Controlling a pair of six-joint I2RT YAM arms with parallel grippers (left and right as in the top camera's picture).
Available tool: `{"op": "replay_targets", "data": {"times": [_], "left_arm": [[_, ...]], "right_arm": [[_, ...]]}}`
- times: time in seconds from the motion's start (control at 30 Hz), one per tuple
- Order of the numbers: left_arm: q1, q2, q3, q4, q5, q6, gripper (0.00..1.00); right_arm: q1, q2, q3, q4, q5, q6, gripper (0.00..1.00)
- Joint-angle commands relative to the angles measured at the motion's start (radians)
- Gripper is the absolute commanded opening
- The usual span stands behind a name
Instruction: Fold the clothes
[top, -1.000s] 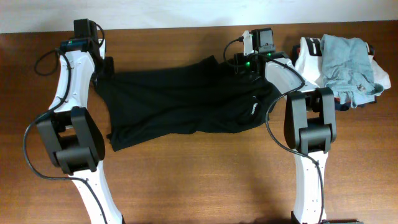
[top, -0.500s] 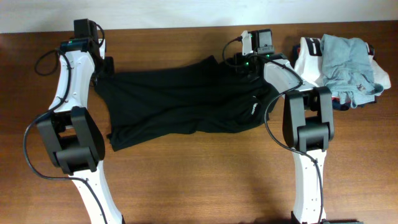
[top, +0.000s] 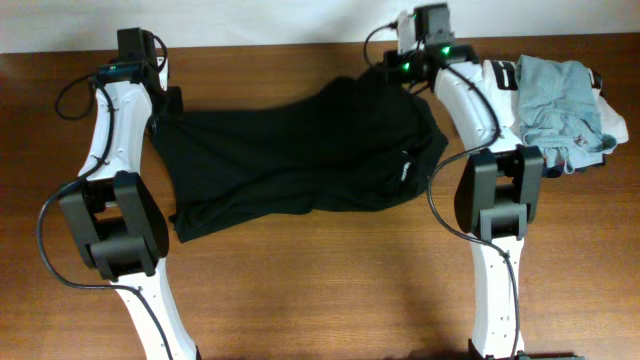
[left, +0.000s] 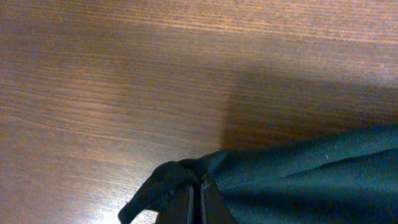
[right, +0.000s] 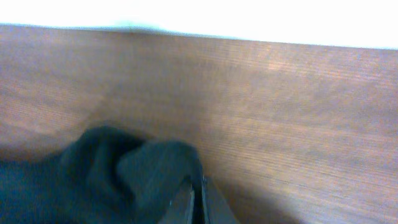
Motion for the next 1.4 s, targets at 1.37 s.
{"op": "replay_targets", "data": {"times": [1.37], "left_arm": [[0.012,-0.082,0.048,-0.47,-0.014,0.0,0.01]], "right_arm": [[-0.104,-0.042,0.274,-0.932,0.003,-0.108,0.04]]}}
